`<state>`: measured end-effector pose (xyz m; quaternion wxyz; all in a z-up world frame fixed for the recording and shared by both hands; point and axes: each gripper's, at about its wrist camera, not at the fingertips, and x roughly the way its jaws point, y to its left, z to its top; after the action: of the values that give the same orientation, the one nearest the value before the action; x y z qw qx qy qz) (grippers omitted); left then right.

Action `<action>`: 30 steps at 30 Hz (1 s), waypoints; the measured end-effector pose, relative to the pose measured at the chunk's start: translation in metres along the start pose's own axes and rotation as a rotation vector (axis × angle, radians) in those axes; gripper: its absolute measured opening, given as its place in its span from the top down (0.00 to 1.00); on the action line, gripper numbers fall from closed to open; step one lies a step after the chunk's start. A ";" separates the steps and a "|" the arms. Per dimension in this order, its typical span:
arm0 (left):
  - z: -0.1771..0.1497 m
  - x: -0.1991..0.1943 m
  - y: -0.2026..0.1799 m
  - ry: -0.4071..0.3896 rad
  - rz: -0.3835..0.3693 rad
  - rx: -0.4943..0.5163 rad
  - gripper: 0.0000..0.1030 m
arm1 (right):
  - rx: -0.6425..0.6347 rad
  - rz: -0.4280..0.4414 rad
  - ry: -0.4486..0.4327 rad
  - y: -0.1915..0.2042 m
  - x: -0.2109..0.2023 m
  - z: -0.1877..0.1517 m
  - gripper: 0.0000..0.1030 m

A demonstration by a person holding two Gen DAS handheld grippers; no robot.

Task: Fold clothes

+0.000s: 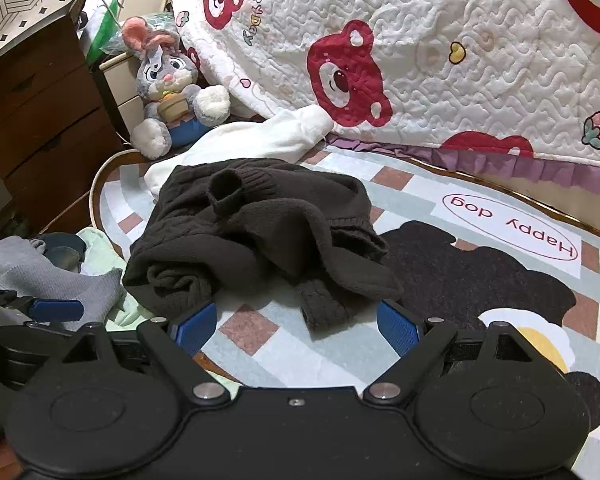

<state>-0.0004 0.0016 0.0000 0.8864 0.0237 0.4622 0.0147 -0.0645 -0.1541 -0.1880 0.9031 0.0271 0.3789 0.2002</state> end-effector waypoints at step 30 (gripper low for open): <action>-0.005 -0.001 -0.002 0.003 -0.003 0.009 0.00 | 0.016 0.014 0.011 -0.002 0.002 -0.001 0.13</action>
<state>-0.0045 0.0001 -0.0022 0.8855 0.0270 0.4638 0.0113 -0.0635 -0.1550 -0.1901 0.8994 0.0359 0.3854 0.2033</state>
